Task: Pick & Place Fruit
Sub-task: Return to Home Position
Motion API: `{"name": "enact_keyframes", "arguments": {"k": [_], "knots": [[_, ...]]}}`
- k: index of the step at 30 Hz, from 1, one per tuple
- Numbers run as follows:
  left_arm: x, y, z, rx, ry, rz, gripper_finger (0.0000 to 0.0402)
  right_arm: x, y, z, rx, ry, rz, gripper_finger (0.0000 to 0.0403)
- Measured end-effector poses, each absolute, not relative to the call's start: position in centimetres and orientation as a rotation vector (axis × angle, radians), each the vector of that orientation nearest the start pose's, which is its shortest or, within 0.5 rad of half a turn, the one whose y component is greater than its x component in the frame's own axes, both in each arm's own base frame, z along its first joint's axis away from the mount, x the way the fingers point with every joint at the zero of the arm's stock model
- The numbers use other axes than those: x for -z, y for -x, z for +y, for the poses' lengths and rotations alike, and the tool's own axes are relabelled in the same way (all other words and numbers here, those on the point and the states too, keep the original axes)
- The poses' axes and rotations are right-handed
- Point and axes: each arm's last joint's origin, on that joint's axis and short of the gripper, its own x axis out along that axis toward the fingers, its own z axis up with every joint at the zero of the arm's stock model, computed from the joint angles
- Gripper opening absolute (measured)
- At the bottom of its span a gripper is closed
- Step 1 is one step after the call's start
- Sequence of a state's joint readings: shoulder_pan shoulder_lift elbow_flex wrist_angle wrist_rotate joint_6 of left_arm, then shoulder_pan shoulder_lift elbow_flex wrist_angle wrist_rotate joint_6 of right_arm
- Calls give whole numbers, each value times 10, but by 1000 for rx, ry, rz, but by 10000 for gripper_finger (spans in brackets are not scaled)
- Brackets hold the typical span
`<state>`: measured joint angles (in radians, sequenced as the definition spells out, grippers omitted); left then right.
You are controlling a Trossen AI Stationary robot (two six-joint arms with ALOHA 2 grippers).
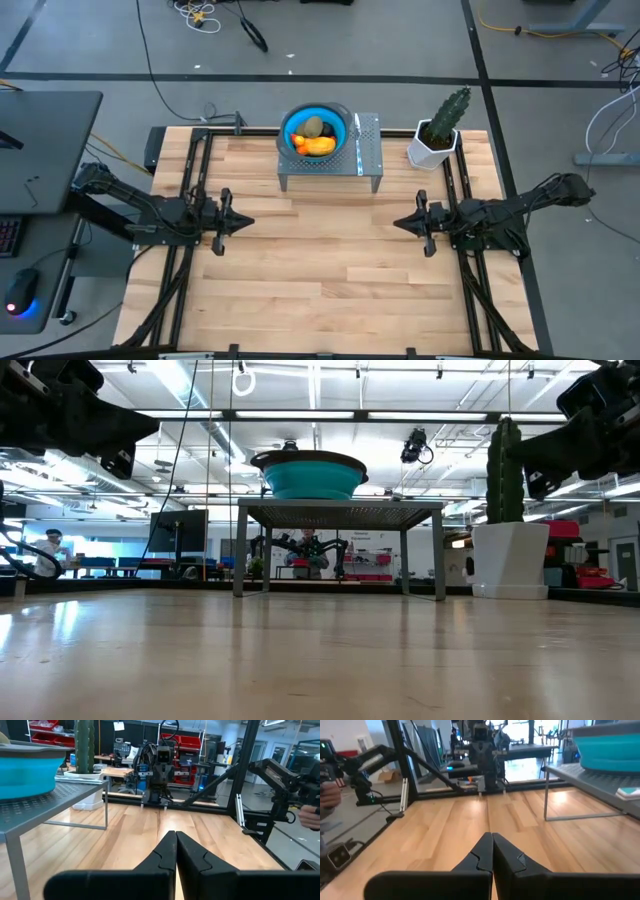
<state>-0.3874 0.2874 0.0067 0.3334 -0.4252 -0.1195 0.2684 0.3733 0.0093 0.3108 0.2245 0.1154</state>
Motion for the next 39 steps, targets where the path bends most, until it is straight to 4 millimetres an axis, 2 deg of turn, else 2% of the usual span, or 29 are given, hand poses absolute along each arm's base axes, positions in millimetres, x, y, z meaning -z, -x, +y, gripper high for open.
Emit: {"name": "enact_keyframes", "arguments": {"k": [9, 14, 27, 39], "knots": [[-179, -108, -31, -34, 99, -110, 21, -162, -118, 26, -40, -98, 69, 2], [-186, -108, -31, 8, 15, -179, 6, -163, -118, 26, -41, -73, 56, 2], [-186, -113, -10, 12, -13, -182, 9, -167, -118, 26, -38, -48, 16, 2], [-169, -115, -4, -90, -41, -3, 10, -162, -118, 24, 16, -44, 67, 2]]}}
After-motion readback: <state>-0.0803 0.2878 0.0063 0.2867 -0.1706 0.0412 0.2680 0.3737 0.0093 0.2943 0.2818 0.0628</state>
